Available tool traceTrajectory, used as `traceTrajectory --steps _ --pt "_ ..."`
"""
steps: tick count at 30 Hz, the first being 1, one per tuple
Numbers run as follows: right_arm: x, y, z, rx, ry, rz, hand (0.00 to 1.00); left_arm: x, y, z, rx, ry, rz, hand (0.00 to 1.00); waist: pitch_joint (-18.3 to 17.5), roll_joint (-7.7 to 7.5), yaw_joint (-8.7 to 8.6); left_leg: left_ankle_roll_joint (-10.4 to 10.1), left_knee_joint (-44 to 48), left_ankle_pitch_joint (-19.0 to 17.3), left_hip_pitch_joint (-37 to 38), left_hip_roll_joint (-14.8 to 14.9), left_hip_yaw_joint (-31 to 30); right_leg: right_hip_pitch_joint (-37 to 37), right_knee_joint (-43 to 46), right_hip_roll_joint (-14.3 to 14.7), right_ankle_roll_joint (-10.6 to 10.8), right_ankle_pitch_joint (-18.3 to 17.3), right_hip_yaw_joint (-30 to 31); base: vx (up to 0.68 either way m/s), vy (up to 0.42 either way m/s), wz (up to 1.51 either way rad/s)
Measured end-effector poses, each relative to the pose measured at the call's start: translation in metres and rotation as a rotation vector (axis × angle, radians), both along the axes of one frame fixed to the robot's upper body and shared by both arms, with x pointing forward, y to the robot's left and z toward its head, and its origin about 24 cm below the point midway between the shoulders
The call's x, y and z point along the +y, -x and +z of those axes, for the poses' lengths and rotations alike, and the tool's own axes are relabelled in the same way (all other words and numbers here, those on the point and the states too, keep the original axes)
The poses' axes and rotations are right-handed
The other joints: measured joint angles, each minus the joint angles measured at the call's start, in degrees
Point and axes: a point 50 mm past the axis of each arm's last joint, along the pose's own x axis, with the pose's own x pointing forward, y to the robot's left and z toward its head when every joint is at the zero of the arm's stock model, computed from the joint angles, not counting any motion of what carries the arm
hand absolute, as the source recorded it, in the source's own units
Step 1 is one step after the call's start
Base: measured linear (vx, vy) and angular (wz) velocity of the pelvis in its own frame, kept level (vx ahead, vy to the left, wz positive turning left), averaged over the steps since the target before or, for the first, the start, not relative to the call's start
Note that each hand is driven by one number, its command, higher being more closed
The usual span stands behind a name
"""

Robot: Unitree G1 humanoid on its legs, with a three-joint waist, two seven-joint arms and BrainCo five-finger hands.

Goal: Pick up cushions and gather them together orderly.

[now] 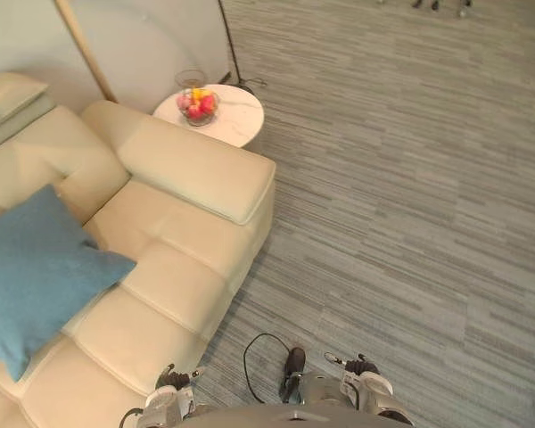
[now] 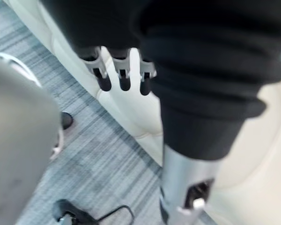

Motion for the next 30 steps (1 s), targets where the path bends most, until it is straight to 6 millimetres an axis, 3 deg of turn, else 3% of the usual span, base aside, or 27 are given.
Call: traceTrajectory --steps 2,3,4,5,6,8,11,16,17,18,19,21,24,30 --pt "0.001 -0.002 0.0 0.001 -0.004 0.002 0.0 0.001 0.004 -0.001 0.016 -0.001 0.001 0.0 0.04 -0.09 0.28 0.69 3.1 -0.15 -0.37 1.84 1.23 -1.14 2.25 1.07 -0.04 -2.3 0.58 0.0 -0.104 -0.85" --pt "0.002 -0.005 0.0 -0.005 -0.006 0.004 0.0 0.002 0.002 -0.001 0.013 -0.002 -0.005 0.0 0.28 -1.14 0.2 1.13 7.16 -0.42 -1.42 2.72 0.74 -1.78 3.34 0.71 -0.48 -3.14 1.41 0.02 -0.101 -0.8" --pt "0.004 0.001 -0.002 0.009 -0.013 -0.001 0.0 0.009 -0.003 0.001 0.0 -0.02 -0.011 0.0 0.85 -2.42 0.08 1.72 14.45 -0.67 -2.89 4.49 -0.55 -1.39 3.67 0.47 -0.6 -2.87 3.19 0.04 -0.08 -0.72" --pt "0.005 0.004 -0.003 0.015 -0.016 -0.003 0.0 0.008 -0.003 0.001 -0.001 -0.02 -0.009 0.0 0.83 -2.42 0.31 3.44 22.54 -0.49 -5.39 6.66 -4.04 -0.3 3.07 1.11 -0.72 -2.8 5.19 0.04 -0.048 -0.76" --pt "0.003 0.003 -0.002 0.014 -0.01 -0.004 0.0 0.007 -0.002 0.001 -0.003 -0.017 -0.007 0.0 0.9 -2.11 0.46 4.35 26.16 -1.02 -6.68 6.81 -7.57 0.35 2.54 1.82 -0.79 -2.76 6.63 0.07 -0.023 -0.9" --pt "-0.002 0.005 -0.002 0.019 -0.001 -0.011 0.0 0.004 -0.002 0.001 -0.004 -0.01 -0.006 0.0 0.78 -1.01 0.58 3.44 28.8 -5.19 -10.22 2.9 -16.84 1.44 0.57 3.74 -0.94 -2.65 11.84 0.08 0.043 -1.02" --pt "-0.001 0.007 -0.003 0.022 -0.006 -0.016 0.0 0.001 -0.004 0.002 -0.023 -0.002 0.0 0.0 1.06 -0.97 1.39 4.16 25.15 -8.56 -13.24 -1.43 -22.18 3.47 -2.07 5.25 -0.74 -2.52 17.6 0.08 0.085 -0.98" --pt "0.001 0.009 -0.003 0.023 -0.009 -0.016 0.0 0.0 -0.009 0.005 -0.061 0.0 0.045 0.0 0.96 -0.91 3.18 4.94 15.54 -9.1 -16.42 -6.9 -39.63 2.62 -1.98 7.18 0.58 -1.65 26.35 -0.01 0.096 -1.13" --pt "0.001 0.008 -0.003 0.017 -0.007 -0.017 0.0 -0.001 -0.009 0.005 -0.06 0.002 0.047 0.0 0.79 -0.49 3.18 4.68 14.33 -8.79 -16.41 -6.26 -40.2 2.35 -1.77 7.92 0.62 -1.61 26.77 0.01 0.159 -1.4" --pt "0.002 0.006 -0.002 0.005 -0.009 -0.021 0.0 0.0 -0.007 0.004 -0.055 0.002 0.054 0.0 0.64 0.1 3.48 5.66 14.22 -7.6 -16.16 -5.56 -38.53 2.24 -0.58 8.14 0.63 -1.37 27.03 0.09 0.152 -1.2" --pt "0.002 0.007 -0.001 -0.001 -0.008 -0.025 0.0 0.004 -0.008 0.005 -0.055 -0.01 0.054 0.0 0.85 -0.68 3.21 5.69 13.52 -7.55 -14.44 -4.89 -34.91 1.22 3.81 7.39 0.43 -2.17 26.85 0.15 0.161 -1.03" --pt "0.004 0.021 -0.006 0.035 -0.018 -0.033 0.0 0.01 -0.008 0.006 -0.055 -0.026 0.052 0.0 0.16 -2.48 3.22 5.33 12.24 -7.8 -12.2 -5.79 -33.07 3.75 3.91 5.83 0.76 -2.08 27.16 0.2 0.159 -0.57" --pt "0.006 0.03 -0.009 0.056 -0.026 -0.04 0.0 0.009 -0.005 0.004 -0.042 -0.022 0.049 0.0 -0.79 -2.84 3.24 5.03 10.14 -7.19 -10.67 -5.77 -30.52 4.13 1.47 5.92 1.88 -0.64 29.02 0.22 0.135 -0.48" --pt "0.0 0.032 -0.008 0.061 -0.014 -0.038 0.0 0.0 -0.007 0.002 -0.024 0.003 0.017 0.0 -1.51 -1.5 3.29 5.57 8.97 -6.21 -7.82 -7.77 -28.94 4.91 -0.34 6.18 2.55 0.02 34.83 0.15 0.083 -0.54"
